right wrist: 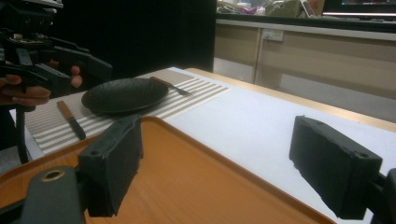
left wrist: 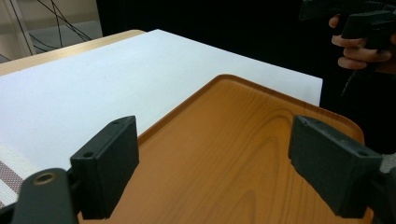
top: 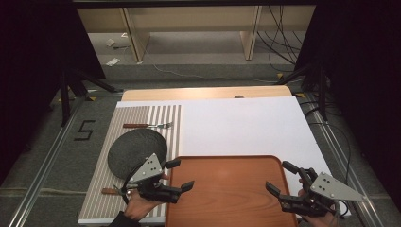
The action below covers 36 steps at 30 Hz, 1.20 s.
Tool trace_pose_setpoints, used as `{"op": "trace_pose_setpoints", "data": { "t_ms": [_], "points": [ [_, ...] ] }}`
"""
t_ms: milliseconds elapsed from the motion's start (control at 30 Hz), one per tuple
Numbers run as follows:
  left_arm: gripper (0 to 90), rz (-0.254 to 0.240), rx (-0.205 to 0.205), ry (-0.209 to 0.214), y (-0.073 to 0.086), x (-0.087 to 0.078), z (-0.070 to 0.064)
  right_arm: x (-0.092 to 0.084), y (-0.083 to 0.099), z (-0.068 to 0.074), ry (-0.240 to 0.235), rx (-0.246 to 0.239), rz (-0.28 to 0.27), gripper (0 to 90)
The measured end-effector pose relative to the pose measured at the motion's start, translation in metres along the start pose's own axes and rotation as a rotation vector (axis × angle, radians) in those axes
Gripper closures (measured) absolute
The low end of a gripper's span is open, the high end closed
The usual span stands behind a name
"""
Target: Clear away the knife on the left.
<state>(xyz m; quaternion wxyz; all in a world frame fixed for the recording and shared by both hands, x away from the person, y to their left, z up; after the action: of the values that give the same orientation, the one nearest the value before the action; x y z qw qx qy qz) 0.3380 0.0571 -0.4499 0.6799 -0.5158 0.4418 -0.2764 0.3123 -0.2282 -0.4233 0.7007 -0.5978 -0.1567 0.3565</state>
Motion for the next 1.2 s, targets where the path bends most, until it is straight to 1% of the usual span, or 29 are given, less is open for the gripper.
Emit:
{"op": "trace_pose_setpoints", "data": {
  "t_ms": [367,533,633,767,900,1000,1200],
  "points": [
    [16.0,0.002,0.001,0.0,0.0,0.0,0.0,0.0,0.0,0.0,-0.001,0.0,0.0,18.4],
    [16.0,0.0,-0.01,0.001,-0.001,-0.001,0.001,0.0,0.0,0.0,0.0,0.0,0.001,18.4],
    [16.0,-0.003,-0.006,-0.003,-0.002,-0.002,0.002,0.0,0.0,0.0,0.0,0.0,0.0,18.5],
    [16.1,-0.013,-0.019,-0.007,-0.005,-0.005,0.004,0.0,0.0,0.0,0.001,-0.001,0.001,18.5],
    [16.1,-0.007,-0.022,-0.009,-0.006,-0.006,0.007,0.0,0.0,0.0,0.001,0.0,0.001,18.5],
    [16.1,-0.004,-0.015,-0.007,-0.01,-0.007,0.009,0.0,0.0,0.0,0.002,0.002,-0.001,18.5],
    [16.1,0.024,-0.001,-0.005,-0.009,-0.011,0.011,0.0,0.0,-0.001,0.003,0.003,-0.001,18.5]
  ]
}}
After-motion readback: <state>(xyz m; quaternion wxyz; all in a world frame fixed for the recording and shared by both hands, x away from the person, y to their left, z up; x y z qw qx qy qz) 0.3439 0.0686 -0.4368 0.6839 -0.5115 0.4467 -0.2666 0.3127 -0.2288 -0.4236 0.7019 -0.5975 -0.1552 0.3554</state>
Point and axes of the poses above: each handheld gripper's, and its own axes: x roughly forward along the jaws, y roughly out of its underside, z roughly to its left, the point moved 9 cm from there along x, roughly forward along the jaws, and after that the axes turned 14 degrees about x, right-handed, at the moved point
